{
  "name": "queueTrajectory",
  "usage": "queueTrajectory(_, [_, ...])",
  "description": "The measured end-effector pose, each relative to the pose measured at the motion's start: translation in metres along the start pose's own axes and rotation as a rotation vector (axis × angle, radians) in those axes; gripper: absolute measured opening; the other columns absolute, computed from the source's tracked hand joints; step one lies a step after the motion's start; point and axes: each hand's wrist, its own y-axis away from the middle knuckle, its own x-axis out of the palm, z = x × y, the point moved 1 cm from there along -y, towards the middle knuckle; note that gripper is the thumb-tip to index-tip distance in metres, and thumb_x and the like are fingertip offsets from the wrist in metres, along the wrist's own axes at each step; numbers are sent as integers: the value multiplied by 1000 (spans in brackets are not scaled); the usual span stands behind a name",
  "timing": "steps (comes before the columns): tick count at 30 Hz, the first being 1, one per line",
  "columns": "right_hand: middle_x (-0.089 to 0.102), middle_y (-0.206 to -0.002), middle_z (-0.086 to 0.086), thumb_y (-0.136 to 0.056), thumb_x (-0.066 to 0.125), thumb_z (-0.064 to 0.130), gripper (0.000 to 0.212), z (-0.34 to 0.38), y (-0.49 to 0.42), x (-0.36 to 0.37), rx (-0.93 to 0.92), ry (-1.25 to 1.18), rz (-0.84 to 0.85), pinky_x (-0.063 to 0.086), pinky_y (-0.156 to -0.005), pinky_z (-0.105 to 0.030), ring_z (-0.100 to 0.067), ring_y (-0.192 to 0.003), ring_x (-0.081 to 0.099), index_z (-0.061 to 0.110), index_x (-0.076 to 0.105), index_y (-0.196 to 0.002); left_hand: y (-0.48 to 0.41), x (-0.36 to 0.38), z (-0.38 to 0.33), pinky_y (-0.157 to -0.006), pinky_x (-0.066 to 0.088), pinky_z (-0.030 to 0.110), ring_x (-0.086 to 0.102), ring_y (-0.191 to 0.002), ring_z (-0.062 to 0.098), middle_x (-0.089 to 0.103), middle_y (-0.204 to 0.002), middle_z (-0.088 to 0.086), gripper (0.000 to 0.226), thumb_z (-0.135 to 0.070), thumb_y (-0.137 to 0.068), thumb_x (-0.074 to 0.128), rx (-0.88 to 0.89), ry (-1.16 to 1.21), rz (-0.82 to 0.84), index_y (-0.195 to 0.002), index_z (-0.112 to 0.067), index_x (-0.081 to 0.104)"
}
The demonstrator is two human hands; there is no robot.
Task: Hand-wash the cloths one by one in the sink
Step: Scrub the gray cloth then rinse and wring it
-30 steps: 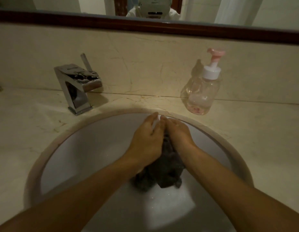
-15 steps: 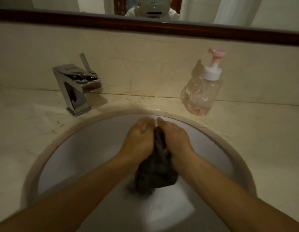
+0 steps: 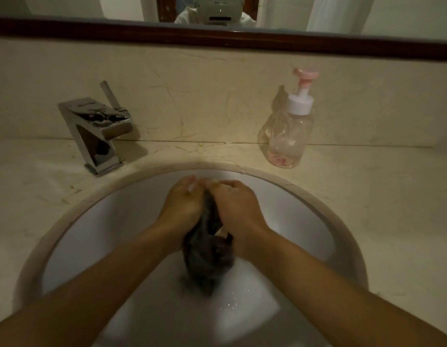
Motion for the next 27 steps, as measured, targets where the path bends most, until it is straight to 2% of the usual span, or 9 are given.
queueTrajectory(3, [69,-102,-6,-103,56,41,32,11,2,5,22,192,110,60,-73,-37,-26,-89,70,14,61,-120,-15,-18,5,-102,45,40,55,-127,30,56,-141,6,52,-41,-98,52,5,-201,45,-139,-9,51])
queueTrajectory(7, [59,-131,-12,-105,48,47,49,-3,-19,-21,-57,969,147,45,-78,-35,-28,-106,59,12,47,-138,-16,-23,20,-106,39,38,47,-133,32,45,-151,11,61,-52,-103,37,39,-925,165,-150,-13,36])
queueTrajectory(10, [45,-141,-15,-106,46,42,49,-12,-26,-30,-153,1274,97,43,-97,-44,-37,-130,44,13,41,-145,-15,-26,26,-108,42,42,50,-129,29,49,-147,8,73,-61,-94,52,236,-1040,140,-151,-18,35])
queueTrajectory(12, [46,-139,-11,-104,49,37,42,-5,-23,-29,-292,1324,82,44,-101,-46,-34,-130,43,16,48,-141,-10,-23,22,-97,47,36,57,-109,22,61,-119,3,46,-55,-93,61,311,-992,213,-127,-25,53])
queueTrajectory(15, [62,-111,-5,-100,54,28,24,-10,-20,-21,-330,1262,406,48,-80,-34,-28,-102,61,17,62,-120,-8,-15,21,-83,49,34,60,-92,21,63,-102,-1,24,-54,-93,59,276,-1220,466,-96,-30,58])
queueTrajectory(17, [60,-114,-3,-96,63,36,37,-29,-24,-16,-237,1372,598,45,-80,-32,-27,-102,60,20,59,-129,-13,-15,31,-90,50,37,61,-102,22,64,-116,-3,42,-64,-87,57,211,-1318,607,-116,-33,60])
queueTrajectory(20, [33,-159,-3,-95,61,56,78,-53,-38,-17,-168,1595,495,34,-114,-49,-30,-144,36,28,29,-159,-16,-18,46,-104,47,42,56,-120,23,55,-137,-4,85,-78,-63,65,88,-1399,746,-136,-38,48])
queueTrajectory(22, [21,-166,-4,-99,56,51,76,-59,-40,-14,-182,1646,429,22,-120,-57,-30,-152,23,23,23,-162,-18,-20,52,-108,44,39,49,-132,24,47,-146,-4,106,-70,-58,79,45,-1437,701,-147,-32,36])
queueTrajectory(27, [58,-133,-13,-108,43,33,35,-51,-36,-3,-174,1421,273,41,-106,-59,-38,-121,55,13,55,-133,-24,-25,46,-84,44,31,59,-113,26,60,-130,6,36,-28,-91,64,105,-1265,472,-125,-21,56])
